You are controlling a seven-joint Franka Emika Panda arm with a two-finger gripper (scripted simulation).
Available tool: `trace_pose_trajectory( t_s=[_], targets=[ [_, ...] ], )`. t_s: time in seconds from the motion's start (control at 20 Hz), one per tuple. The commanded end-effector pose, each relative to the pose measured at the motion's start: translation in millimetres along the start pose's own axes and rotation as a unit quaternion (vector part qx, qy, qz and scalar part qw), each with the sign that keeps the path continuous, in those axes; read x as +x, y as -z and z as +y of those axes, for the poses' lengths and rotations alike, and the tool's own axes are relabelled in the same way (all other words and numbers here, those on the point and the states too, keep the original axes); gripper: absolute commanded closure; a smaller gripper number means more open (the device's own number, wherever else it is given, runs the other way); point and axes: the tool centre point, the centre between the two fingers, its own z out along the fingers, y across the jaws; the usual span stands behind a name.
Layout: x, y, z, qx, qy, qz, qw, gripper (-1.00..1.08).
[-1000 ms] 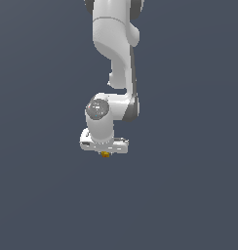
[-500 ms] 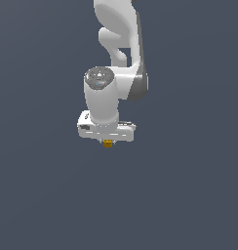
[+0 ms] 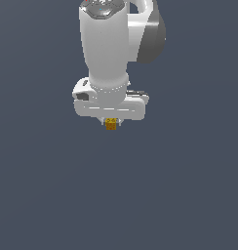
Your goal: Pick up the object and move it to a goal position.
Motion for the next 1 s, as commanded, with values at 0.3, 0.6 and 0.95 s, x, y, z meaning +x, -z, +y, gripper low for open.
trace_pose_trajectory(
  t_s=[0.3, 0.6, 0.95],
  targets=[
    [0, 93, -16, 0.000, 0.000, 0.000, 1.0000, 1.08],
    [2, 142, -24, 0.000, 0.000, 0.000, 1.0000, 1.08],
    [4, 173, -30, 0.000, 0.000, 0.000, 1.0000, 1.08]
  ],
)
